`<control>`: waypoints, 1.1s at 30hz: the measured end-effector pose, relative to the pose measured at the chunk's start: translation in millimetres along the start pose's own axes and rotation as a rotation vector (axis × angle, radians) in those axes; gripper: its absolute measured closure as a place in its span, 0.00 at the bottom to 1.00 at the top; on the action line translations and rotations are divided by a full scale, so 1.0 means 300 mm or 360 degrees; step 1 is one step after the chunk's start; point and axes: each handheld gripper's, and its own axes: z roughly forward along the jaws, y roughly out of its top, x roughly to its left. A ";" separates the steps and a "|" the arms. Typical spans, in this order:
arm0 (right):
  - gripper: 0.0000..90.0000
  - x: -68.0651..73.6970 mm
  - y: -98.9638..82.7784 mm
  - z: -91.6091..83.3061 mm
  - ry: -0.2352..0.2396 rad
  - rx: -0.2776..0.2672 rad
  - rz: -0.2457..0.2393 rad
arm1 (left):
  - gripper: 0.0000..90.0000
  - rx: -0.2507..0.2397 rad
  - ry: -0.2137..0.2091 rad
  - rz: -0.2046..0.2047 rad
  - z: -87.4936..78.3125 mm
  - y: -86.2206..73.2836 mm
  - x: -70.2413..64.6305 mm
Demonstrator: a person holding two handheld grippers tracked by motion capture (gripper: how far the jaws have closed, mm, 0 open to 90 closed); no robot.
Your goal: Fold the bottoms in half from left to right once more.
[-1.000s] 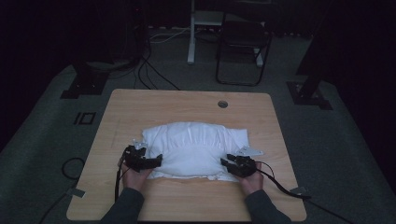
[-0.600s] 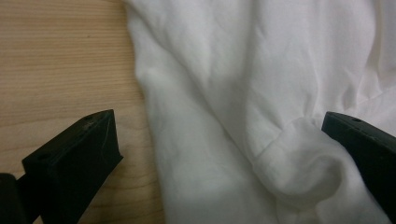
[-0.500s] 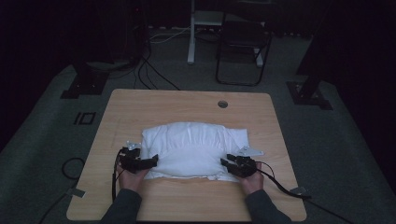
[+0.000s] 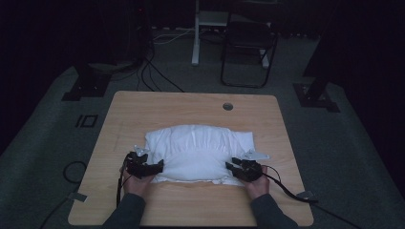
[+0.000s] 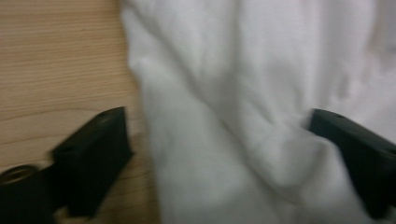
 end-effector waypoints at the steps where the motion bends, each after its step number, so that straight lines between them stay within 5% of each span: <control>1: 0.66 0.000 0.000 0.000 0.0000 0.0000 0.0000 | 0.22 -0.0008 -0.0002 -0.0001 -0.001 -0.001 -0.005; 6: 0.66 0.001 -0.001 0.000 -0.0002 -0.0005 -0.0003 | 0.47 -0.0031 -0.0056 0.0001 -0.007 -0.004 -0.023; 11: 0.66 0.000 -0.001 0.000 -0.0001 -0.0005 -0.0005 | 0.73 -0.0034 -0.0187 -0.0025 -0.007 -0.003 -0.022; 15: 0.66 0.001 0.000 0.000 0.0004 -0.0005 0.0000 | 0.89 -0.0056 -0.0161 0.0009 -0.010 0.001 -0.034; 24: 0.60 0.023 0.023 -0.015 0.0001 0.0043 -0.0038 | 0.92 -0.0195 -0.0237 -0.0063 -0.062 0.029 0.007; 29: 0.57 0.081 0.112 -0.056 0.0008 -0.0085 -0.0098 | 0.92 -0.0252 -0.0239 -0.0025 -0.093 0.067 0.009; 33: 0.55 0.151 0.183 -0.026 0.0040 -0.0114 -0.0177 | 0.92 -0.0302 -0.0255 -0.0030 -0.111 0.098 0.004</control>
